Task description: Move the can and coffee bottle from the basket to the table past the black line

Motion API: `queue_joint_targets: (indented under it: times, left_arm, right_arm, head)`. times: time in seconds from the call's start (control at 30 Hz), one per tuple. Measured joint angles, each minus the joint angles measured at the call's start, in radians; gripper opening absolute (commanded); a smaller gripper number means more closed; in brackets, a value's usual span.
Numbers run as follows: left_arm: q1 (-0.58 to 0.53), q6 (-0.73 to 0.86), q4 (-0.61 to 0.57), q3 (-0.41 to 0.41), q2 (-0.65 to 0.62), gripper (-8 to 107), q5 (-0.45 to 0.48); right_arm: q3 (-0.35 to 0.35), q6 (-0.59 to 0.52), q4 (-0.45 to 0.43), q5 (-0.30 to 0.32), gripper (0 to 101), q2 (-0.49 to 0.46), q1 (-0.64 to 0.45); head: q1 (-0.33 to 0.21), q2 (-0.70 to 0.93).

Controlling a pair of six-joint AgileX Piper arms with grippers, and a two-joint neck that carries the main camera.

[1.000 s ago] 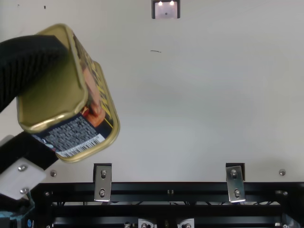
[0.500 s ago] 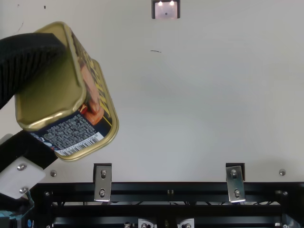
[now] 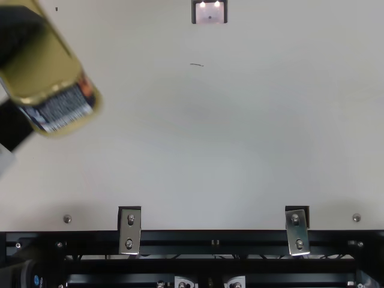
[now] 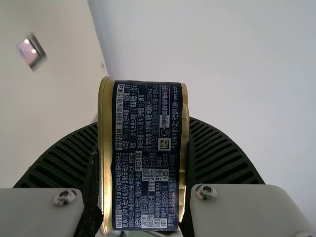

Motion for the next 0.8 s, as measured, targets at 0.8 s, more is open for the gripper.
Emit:
queue_joint_targets:
  times: [0.8]
  left_arm:
    - [-0.302, 0.500, 0.663, 0.179, 0.004, 10, -0.630]
  right_arm:
    - [0.000, 0.000, 0.000, 0.000, 101, 0.000, 0.000]
  head:
    - [0.174, -0.502]
